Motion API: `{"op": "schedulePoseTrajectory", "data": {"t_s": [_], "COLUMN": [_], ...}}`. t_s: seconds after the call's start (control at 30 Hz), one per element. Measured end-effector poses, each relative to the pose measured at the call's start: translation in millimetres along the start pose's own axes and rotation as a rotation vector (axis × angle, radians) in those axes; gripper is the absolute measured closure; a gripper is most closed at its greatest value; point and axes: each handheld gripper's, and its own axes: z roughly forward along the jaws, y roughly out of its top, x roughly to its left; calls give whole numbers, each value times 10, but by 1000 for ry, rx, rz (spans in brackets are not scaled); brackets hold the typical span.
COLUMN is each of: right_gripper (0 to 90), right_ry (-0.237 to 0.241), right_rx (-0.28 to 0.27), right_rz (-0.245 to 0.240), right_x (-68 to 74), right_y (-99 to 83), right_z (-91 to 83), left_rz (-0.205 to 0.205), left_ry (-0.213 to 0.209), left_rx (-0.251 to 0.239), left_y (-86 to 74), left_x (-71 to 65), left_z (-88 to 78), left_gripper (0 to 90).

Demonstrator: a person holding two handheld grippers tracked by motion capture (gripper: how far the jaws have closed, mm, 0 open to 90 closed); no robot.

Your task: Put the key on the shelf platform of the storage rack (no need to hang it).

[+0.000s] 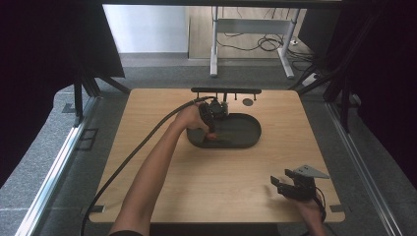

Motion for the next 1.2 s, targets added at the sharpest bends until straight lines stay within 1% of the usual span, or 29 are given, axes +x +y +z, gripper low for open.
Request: {"op": "schedulePoseTrajectory", "data": {"t_s": [0.17, 0.27, 0.3, 0.4, 0.53, 0.57, 0.6, 0.67, 0.73, 0.77, 0.8, 0.83, 0.93, 1.0, 1.07, 1.13, 1.17, 1.2], "right_gripper": [308, 308, 308, 308, 308, 308, 308, 308, 308, 308, 308, 308, 308, 308, 308, 308, 308, 308], "right_ry": [0, 2, 2, 1, 3, 3, 4, 4, 6, 6, 6, 6, 7, 9, 10, 11, 11, 12], "right_rx": [2, 2, 1, 0, 5, 5, 8, 8, 9, 9, 10, 9, 4, 3, 1, 2, 2, 3], "right_rz": [-3, -2, -3, -4, -11, -11, -14, -14, -9, -10, -10, -11, -16, -12, -19, -23, -23, -24], "right_x": [5, 15, 16, 22, 33, 33, 40, 43, 46, 44, 44, 41, 29, 28, 35, 46, 46, 53], "right_y": [2, 2, 2, 3, 8, 8, 9, 9, 11, 13, 14, 14, 16, 25, 30, 30, 30, 30], "right_z": [4, 7, 7, 10, 15, 15, 18, 21, 23, 26, 29, 31, 36, 39, 42, 43, 43, 42], "left_rz": [-8, -14, -14, -18, -24, -24, -30, -36, -41, -37, -37, -28, -21, -26, -26, -34, -34, -36], "left_ry": [-2, -4, -4, -14, -8, -8, -2, -5, -7, -8, -8, -7, 0, 2, 11, 14, 14, 16], "left_rx": [-8, -31, -31, -69, -108, -108, -129, -150, -165, -170, -170, -182, -205, -218, -231, -251, -251, -254], "left_y": [-62, -104, -104, -165, -222, -222, -248, -279, -315, -335, -335, -378, -454, -513, -578, -646, -646, -718], "left_x": [15, 7, 7, -23, -53, -53, -79, -112, -144, -160, -160, -197, -268, -313, -348, -387, -387, -437], "left_z": [-41, -81, -81, -172, -287, -287, -335, -373, -400, -414, -414, -451, -530, -584, -637, -676, -676, -698], "left_gripper": [639, 615, 605, 571, 505, 484, 461, 429, 398, 389, 381, 377, 369, 364, 359, 357, 355, 352]}}
